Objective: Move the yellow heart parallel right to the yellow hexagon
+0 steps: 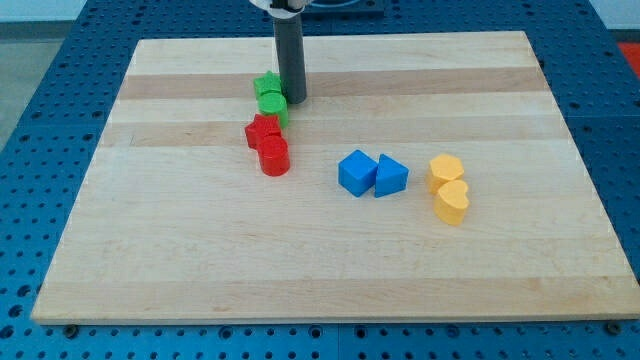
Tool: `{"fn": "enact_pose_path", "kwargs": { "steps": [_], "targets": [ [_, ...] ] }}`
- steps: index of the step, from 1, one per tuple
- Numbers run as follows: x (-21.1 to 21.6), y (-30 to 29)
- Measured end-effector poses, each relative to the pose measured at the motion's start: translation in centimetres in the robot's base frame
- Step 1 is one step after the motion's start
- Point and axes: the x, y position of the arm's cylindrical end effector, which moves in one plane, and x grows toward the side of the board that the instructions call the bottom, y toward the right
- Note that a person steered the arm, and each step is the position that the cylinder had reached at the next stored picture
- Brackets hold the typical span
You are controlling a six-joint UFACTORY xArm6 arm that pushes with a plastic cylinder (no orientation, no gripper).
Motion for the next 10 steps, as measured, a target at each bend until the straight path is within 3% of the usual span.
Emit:
{"fn": "enact_pose_path", "kwargs": {
  "steps": [1,3,4,6,7,8,9,10],
  "targets": [
    [0.0,0.4],
    [0.0,7.4],
    [1.2,10.0],
    [7.2,8.6],
    [7.0,10.6],
    [3.9,14.8],
    [5.0,22.8],
    [9.4,28.7]
  ]
}}
